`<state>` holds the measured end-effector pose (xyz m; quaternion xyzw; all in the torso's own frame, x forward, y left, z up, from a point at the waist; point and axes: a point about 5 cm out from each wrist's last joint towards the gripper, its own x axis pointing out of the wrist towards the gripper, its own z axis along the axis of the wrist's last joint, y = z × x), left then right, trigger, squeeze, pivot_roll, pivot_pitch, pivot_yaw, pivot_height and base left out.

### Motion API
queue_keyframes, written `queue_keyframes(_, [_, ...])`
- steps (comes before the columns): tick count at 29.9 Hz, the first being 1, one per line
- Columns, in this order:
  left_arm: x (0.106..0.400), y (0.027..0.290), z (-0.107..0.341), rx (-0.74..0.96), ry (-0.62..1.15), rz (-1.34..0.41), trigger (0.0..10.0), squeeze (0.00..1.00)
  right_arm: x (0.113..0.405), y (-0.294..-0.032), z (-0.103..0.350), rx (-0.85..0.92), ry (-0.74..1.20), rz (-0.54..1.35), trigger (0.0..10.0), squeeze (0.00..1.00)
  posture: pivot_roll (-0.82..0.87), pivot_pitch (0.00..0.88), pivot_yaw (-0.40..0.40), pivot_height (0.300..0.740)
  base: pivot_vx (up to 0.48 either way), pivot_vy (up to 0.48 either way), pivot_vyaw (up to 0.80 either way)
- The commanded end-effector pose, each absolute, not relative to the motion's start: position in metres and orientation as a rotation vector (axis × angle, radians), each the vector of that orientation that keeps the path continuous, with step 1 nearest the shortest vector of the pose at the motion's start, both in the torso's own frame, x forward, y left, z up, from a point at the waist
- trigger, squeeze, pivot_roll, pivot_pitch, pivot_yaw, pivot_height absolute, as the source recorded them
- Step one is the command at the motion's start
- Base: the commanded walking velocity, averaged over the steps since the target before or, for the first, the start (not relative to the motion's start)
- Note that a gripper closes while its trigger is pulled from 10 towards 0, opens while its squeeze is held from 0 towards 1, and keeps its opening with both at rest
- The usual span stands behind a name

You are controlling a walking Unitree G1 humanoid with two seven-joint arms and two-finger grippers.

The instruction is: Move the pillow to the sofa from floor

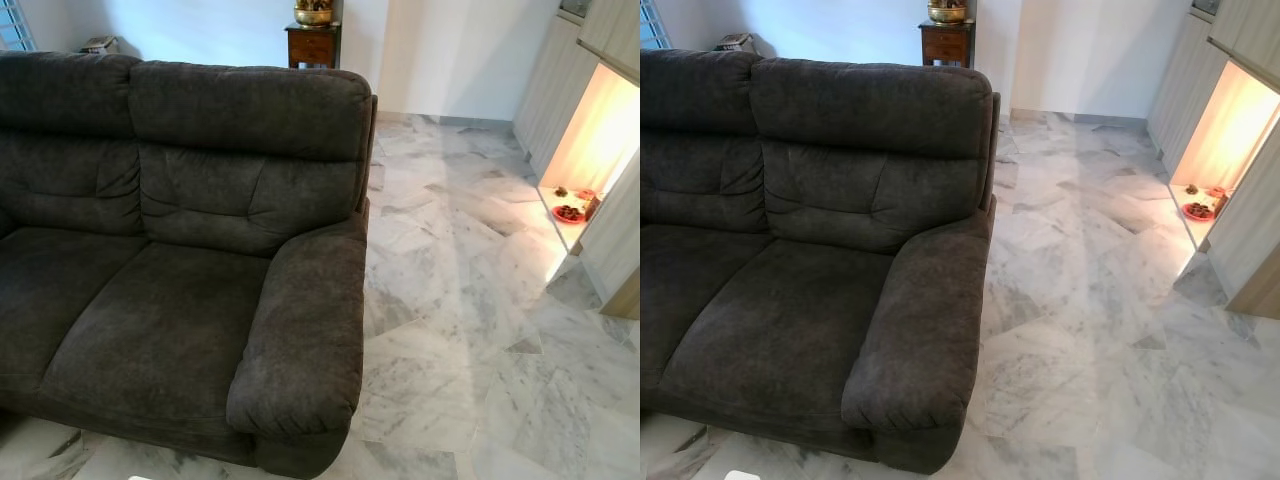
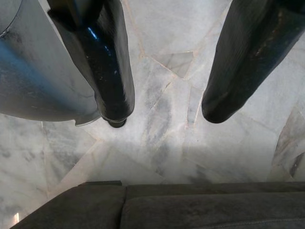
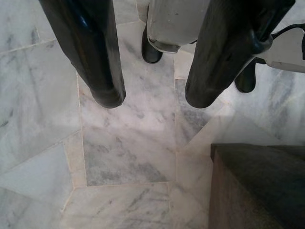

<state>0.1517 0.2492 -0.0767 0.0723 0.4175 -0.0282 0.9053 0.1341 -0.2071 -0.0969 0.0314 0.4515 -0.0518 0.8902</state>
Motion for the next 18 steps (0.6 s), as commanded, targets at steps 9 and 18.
queue_keyframes(9, [0.1788,0.2234,-0.0765,0.241,0.922,-0.163,10.0,0.00,0.1470,-0.2256,-0.0906,0.211,0.904,-0.324,10.0,0.00,-0.09,0.000,0.070,0.740,0.000,0.000,0.00])
queue_keyframes(18, [0.1788,0.2234,-0.0765,0.241,0.922,-0.163,10.0,0.00,0.1470,-0.2256,-0.0906,0.211,0.904,-0.324,10.0,0.00,-0.09,0.000,0.070,0.740,0.000,0.000,0.00])
